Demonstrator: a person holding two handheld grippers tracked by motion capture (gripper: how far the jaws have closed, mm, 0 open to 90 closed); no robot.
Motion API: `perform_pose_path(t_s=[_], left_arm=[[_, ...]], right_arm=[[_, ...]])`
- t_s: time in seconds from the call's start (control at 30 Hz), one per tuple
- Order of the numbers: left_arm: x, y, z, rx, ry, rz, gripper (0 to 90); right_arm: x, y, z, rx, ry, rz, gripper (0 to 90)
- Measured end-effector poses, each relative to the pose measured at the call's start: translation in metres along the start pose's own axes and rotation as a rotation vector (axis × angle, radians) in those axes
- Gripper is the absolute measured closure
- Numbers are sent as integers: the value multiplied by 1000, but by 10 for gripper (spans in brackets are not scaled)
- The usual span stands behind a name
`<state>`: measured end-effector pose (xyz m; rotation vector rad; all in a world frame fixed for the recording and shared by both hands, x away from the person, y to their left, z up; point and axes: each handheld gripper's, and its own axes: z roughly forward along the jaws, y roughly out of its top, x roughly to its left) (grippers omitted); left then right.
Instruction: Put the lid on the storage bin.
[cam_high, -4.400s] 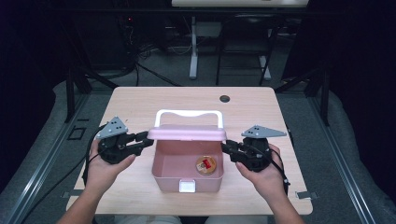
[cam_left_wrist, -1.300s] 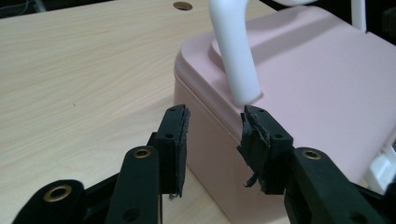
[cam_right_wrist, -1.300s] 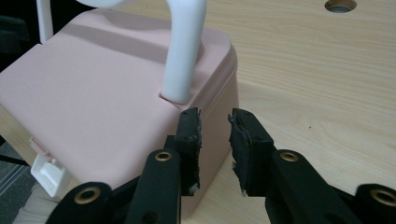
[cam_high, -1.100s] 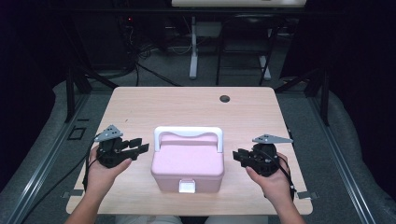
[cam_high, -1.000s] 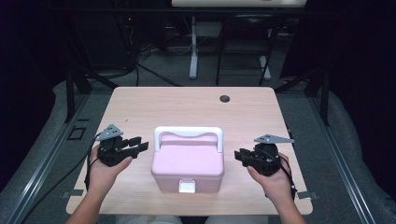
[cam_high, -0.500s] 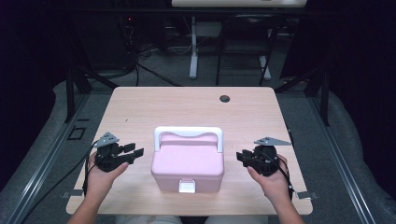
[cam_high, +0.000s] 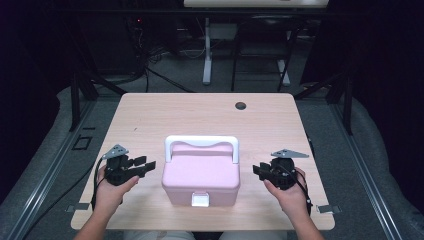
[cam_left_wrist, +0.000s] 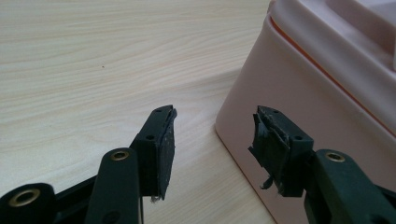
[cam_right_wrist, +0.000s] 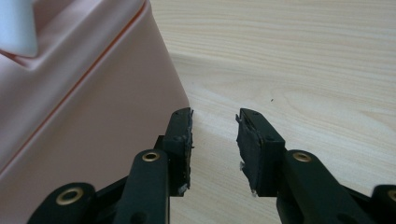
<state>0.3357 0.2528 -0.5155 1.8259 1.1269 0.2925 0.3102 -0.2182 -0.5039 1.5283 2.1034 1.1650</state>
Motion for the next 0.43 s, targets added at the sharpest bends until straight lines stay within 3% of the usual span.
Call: perform_pose_path(t_s=[0.2,0.43], left_arm=[[3,-1,2,12,1,-18,500],[6,-1,2,-2,-48,-68,503]], right_arm=[[-2,-4,7,5,-8,-5,616],[-13,-7,14,-4,-8,2,579]])
